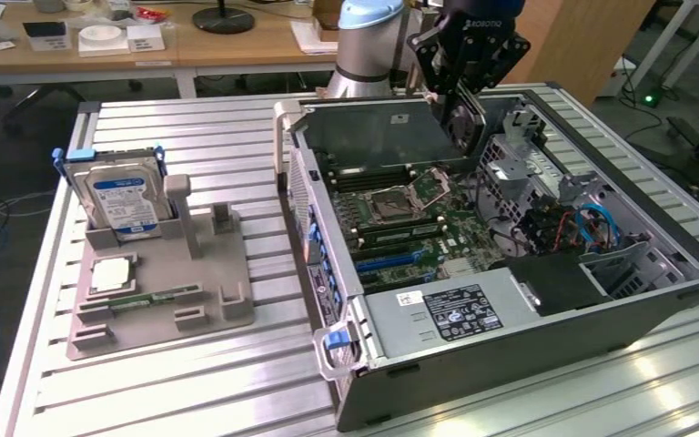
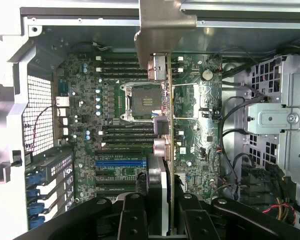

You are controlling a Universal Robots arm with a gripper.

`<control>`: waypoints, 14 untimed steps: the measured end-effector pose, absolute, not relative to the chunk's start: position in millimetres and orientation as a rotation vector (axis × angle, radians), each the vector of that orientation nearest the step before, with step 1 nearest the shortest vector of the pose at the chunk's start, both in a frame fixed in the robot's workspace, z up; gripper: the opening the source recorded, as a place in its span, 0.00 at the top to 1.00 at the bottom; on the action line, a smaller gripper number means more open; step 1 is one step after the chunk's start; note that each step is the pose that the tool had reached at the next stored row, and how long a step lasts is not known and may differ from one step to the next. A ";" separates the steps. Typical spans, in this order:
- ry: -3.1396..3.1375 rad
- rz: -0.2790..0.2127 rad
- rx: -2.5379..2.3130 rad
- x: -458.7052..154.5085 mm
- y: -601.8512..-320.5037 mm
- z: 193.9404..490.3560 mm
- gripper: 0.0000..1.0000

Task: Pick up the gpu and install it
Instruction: 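Insert the gpu into the slot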

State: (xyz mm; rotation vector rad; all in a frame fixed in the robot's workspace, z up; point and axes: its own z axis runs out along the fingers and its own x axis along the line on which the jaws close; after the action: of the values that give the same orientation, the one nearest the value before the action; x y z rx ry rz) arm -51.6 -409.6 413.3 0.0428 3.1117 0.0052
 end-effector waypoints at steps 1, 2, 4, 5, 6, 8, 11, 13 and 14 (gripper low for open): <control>3.112 0.005 0.042 -51.6 -409.6 413.4 0.72; 3.112 0.005 0.036 -51.6 -409.6 413.3 0.72; 3.112 0.006 0.005 -51.6 -409.7 413.3 0.72; 3.112 0.006 -0.009 -51.6 -409.8 413.3 0.72; 3.112 0.006 -0.022 -51.6 -410.0 413.3 0.72; 3.112 0.007 -0.047 -51.6 -410.0 413.3 0.72; 3.110 0.007 -0.111 -51.6 -410.1 413.4 0.72; 3.108 0.008 -0.157 -51.6 -410.1 413.3 0.72; 3.107 0.008 -0.180 -51.6 -410.1 413.4 0.72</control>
State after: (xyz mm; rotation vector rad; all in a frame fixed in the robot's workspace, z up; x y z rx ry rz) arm -51.6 -410.1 413.4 -0.1797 3.1072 0.0084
